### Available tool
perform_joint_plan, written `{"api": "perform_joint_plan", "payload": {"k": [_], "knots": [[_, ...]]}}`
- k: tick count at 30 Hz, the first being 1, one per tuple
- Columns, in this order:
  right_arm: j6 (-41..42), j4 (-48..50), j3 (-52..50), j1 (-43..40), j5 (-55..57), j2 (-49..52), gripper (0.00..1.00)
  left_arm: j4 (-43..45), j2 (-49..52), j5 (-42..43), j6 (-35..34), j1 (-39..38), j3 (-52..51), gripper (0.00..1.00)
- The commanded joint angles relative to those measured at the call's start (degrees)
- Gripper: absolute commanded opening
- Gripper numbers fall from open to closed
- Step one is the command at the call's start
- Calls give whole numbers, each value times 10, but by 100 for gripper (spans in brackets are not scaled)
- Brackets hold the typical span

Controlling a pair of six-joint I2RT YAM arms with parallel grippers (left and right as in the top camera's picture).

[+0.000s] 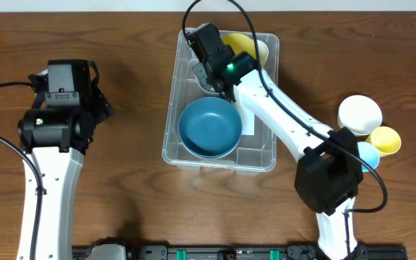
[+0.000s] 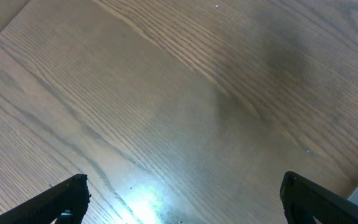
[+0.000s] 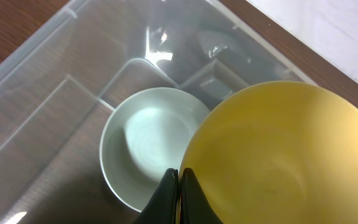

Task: Pack container
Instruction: 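Lower the yellow bowl into the grey bowl and open the gripper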

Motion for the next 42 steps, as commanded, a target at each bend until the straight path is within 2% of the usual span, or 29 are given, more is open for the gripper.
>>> {"api": "perform_joint_plan", "payload": {"k": [1, 19, 32, 42], "knots": [[0, -16, 31, -14, 12, 1, 1, -2, -3, -12, 3, 2, 1, 98], [-64, -63, 88, 0, 12, 1, 1, -2, -3, -12, 3, 2, 1, 98], [-63, -73, 83, 42, -14, 3, 1, -2, -3, -12, 3, 2, 1, 98], [-61, -60, 83, 40, -68, 27, 1, -2, -3, -12, 3, 2, 1, 98]]}}
